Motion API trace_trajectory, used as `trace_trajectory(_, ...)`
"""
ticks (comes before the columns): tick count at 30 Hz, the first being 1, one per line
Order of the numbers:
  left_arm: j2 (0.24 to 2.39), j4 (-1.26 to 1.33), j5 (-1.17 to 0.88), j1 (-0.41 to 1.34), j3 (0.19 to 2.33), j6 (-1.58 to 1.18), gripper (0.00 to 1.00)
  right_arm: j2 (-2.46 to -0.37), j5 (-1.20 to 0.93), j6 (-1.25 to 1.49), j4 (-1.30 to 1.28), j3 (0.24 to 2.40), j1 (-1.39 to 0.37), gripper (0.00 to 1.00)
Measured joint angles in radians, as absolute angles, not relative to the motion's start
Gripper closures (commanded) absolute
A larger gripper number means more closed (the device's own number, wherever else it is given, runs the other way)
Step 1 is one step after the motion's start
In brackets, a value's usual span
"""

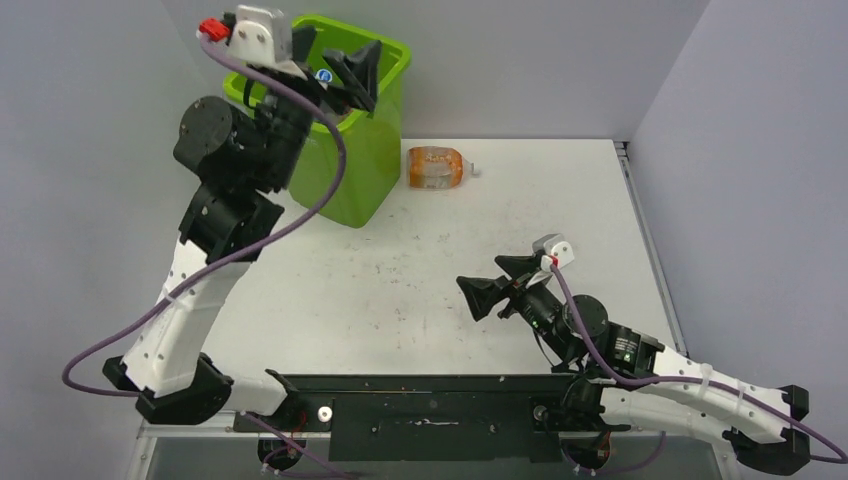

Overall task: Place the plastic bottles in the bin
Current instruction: Place the plastic bottle in the trash bin.

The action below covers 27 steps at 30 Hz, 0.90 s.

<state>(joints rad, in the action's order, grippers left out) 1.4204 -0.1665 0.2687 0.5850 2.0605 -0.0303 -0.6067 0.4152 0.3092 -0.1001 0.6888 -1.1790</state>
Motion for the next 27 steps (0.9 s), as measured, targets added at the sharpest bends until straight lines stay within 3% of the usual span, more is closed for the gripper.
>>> trace_trajectory(4, 1.303, -0.145, 0.253, 0.762, 1.879, 0.054, 0.04, -0.666, 0.472, 0.333, -0.098, 0.708, -1.179, 0.1)
trace_trajectory(10, 1.214, -0.132, 0.205, 0.879, 1.527, 0.104, 0.04, -0.822, 0.553, 0.373, -0.099, 0.76, -1.15, 0.1)
trace_trajectory(17, 1.06, -0.142, 0.145, 0.896, 1.155, 0.104, 0.04, -0.971, 0.476, 0.495, -0.076, 0.773, -0.872, 0.1)
trace_trajectory(27, 0.699, -0.1, 0.121, 0.899, 0.856, 0.043, 0.04, -1.232, 0.351, 0.715, 0.189, 0.77, -0.55, 0.1)
